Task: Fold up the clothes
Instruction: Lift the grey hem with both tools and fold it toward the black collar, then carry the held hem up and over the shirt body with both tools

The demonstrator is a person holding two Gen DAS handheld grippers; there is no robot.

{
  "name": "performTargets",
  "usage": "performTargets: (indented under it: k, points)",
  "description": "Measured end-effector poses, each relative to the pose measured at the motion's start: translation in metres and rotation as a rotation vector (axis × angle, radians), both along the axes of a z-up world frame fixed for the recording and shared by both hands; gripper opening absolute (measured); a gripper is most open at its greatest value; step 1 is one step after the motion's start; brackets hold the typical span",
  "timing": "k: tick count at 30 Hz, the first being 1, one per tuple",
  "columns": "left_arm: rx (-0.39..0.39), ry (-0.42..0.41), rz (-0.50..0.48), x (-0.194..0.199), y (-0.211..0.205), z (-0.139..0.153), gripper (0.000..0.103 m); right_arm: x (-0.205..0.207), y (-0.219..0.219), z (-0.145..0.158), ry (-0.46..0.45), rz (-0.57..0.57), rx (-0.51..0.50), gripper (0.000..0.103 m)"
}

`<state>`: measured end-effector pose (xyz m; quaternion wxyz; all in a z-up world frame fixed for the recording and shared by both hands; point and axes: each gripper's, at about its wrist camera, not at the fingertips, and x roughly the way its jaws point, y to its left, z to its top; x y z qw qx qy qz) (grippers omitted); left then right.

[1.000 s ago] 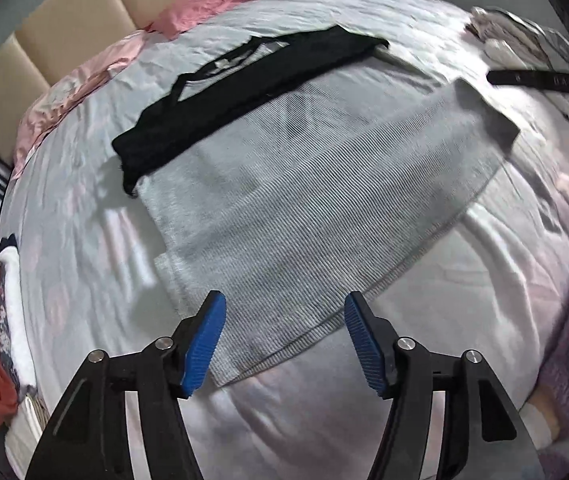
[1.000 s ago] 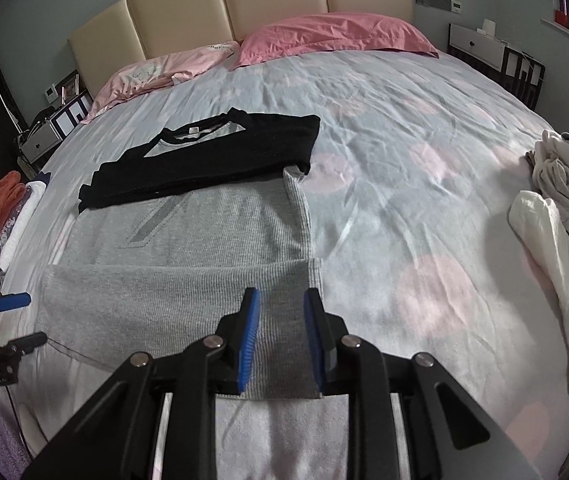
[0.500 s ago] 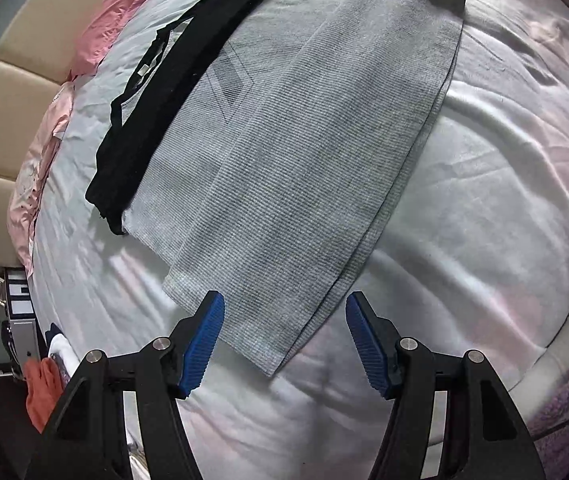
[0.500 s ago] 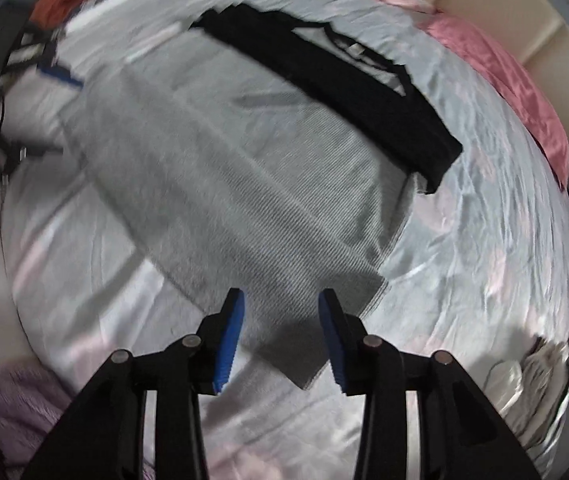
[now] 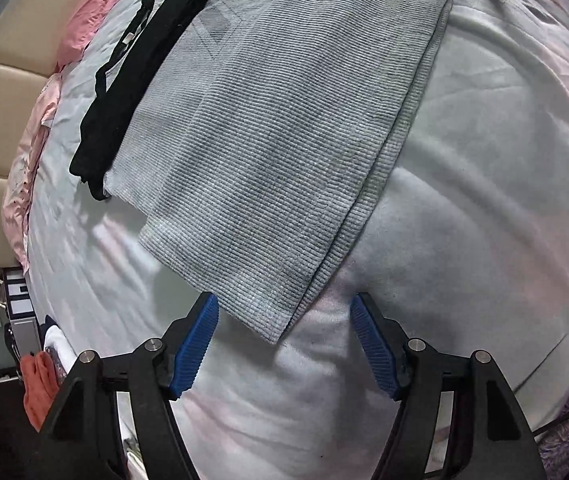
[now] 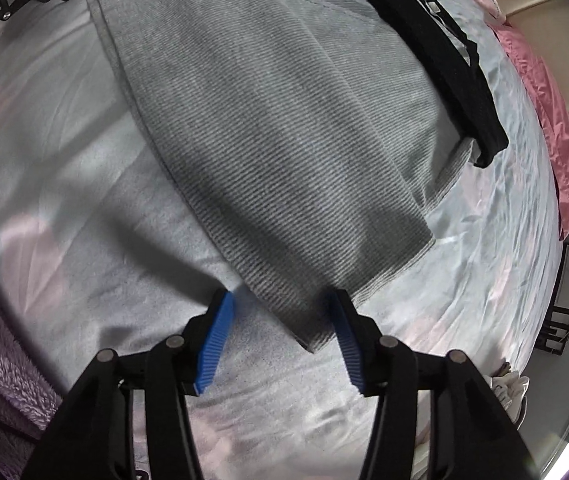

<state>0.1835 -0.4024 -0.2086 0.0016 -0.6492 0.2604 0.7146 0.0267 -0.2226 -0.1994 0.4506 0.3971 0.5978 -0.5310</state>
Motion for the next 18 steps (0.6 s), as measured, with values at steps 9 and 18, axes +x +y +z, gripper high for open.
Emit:
performTargets:
  k: [9,18]
  points:
    - [0.135,0.026,0.131,-0.002,-0.028,0.001,0.062,-0.022,0.013,-0.003,-0.087,-0.074,-0.033,0.042]
    - [0.128,0.108,0.258,0.000,-0.031,0.017,0.013,-0.033,0.028,0.011,0.006,-0.197,-0.131,0.006]
